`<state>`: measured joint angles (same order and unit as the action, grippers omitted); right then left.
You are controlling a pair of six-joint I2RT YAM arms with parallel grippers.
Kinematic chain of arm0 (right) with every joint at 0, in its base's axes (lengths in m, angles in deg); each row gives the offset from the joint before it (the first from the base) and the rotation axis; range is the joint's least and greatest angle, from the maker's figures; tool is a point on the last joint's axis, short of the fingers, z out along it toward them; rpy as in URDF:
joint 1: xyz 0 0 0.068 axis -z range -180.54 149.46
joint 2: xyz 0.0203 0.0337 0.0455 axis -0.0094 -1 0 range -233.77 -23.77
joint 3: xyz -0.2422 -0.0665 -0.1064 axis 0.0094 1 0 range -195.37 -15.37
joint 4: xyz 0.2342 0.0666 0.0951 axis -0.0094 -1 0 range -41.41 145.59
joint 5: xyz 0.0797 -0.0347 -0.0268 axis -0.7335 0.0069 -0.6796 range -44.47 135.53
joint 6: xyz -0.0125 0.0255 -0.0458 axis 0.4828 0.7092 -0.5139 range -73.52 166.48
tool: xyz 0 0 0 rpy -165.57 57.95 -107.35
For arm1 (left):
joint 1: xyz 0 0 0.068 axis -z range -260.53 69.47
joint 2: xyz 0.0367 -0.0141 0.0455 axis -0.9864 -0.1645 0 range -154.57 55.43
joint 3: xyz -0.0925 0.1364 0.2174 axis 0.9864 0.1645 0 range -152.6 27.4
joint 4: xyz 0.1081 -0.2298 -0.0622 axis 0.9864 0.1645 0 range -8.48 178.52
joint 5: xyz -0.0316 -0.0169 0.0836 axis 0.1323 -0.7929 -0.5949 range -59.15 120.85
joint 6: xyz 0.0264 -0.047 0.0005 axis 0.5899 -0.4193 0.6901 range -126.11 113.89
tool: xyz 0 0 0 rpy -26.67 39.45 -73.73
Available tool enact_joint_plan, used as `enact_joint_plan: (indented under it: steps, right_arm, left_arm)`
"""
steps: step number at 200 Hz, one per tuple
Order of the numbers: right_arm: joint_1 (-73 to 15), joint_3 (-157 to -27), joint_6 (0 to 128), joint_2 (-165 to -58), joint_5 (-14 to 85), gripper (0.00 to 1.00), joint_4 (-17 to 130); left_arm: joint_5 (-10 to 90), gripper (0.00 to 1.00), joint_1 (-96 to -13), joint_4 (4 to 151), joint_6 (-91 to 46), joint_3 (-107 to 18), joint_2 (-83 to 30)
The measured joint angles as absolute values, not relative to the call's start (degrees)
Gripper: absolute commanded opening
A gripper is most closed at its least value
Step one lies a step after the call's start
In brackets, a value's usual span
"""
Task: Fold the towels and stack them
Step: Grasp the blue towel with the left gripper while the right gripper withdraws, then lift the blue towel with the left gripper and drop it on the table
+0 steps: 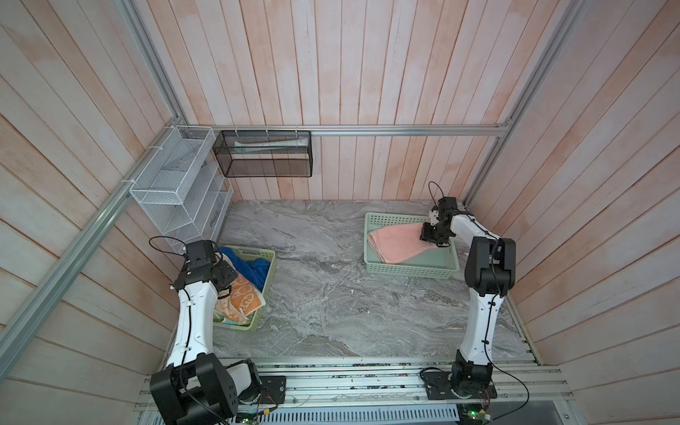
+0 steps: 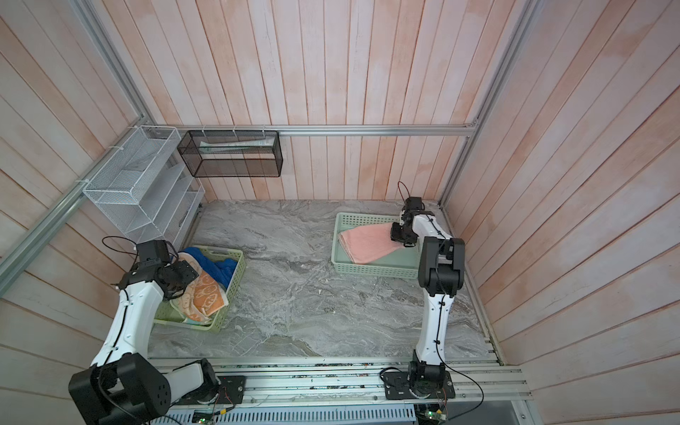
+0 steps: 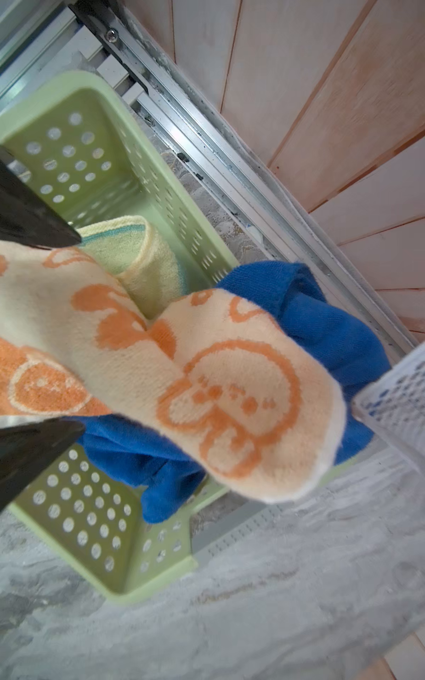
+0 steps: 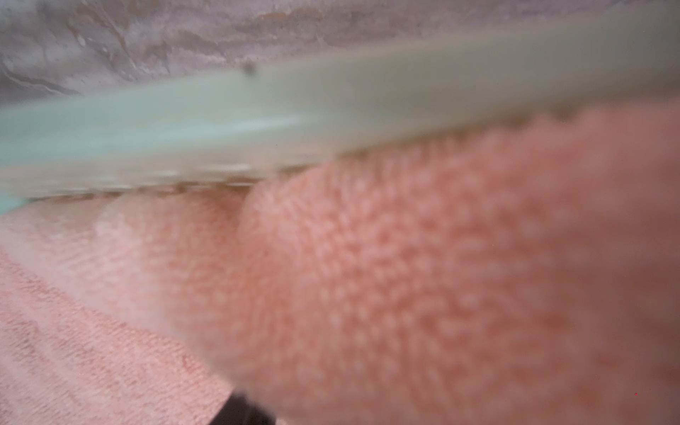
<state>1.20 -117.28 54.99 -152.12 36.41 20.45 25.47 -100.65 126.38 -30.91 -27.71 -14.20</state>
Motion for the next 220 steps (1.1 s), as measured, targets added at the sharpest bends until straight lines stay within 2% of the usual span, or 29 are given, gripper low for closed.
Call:
enact_joint_plan:
  steps: [11, 36, 88, 104, 118, 168, 196, 205, 220]
  right_arm:
    - [1.11, -117.63, 54.99, -151.88, 36.08, 0.43, 19.97]
    - [0.65, -117.67, 55.04, -149.59, 34.77, 0.43, 18.83]
    - [-3.02, -116.43, 55.80, -138.99, 32.52, 0.43, 20.06]
    - [-5.73, -114.61, 56.04, -136.28, 32.13, 0.43, 20.91]
    - [-9.16, -111.84, 56.11, -134.27, 31.89, 0.43, 21.72]
    - [-25.23, -93.74, 58.97, -124.10, 32.23, 0.43, 23.23]
    - [-28.24, -83.97, 61.99, -115.38, 32.76, 0.43, 23.90]
    - [-28.18, -80.76, 62.95, -112.65, 33.04, 0.43, 24.36]
    - [-27.78, -75.14, 64.30, -109.42, 33.76, 0.43, 25.96]
  left_arm:
    - [25.53, 0.70, -100.78, 126.10, -30.56, -27.51, -15.55]
    - [24.55, 0.70, -99.91, 126.69, -30.23, -27.58, -16.91]
    - [19.13, 0.68, -89.22, 128.61, -30.36, -33.28, -13.78]
    - [19.13, 0.63, -86.86, 127.80, -30.80, -34.00, -15.16]
    - [21.29, 0.59, -85.41, 126.36, -31.32, -34.00, -18.28]
    - [25.75, 0.59, -85.00, 120.26, -31.80, -34.90, -34.33]
    - [25.77, 0.59, -86.44, 116.94, -31.56, -37.00, -41.50]
    - [25.84, 0.50, -87.32, 115.87, -31.32, -37.65, -43.42]
    - [25.95, 0.22, -88.43, 114.23, -30.67, -38.09, -45.54]
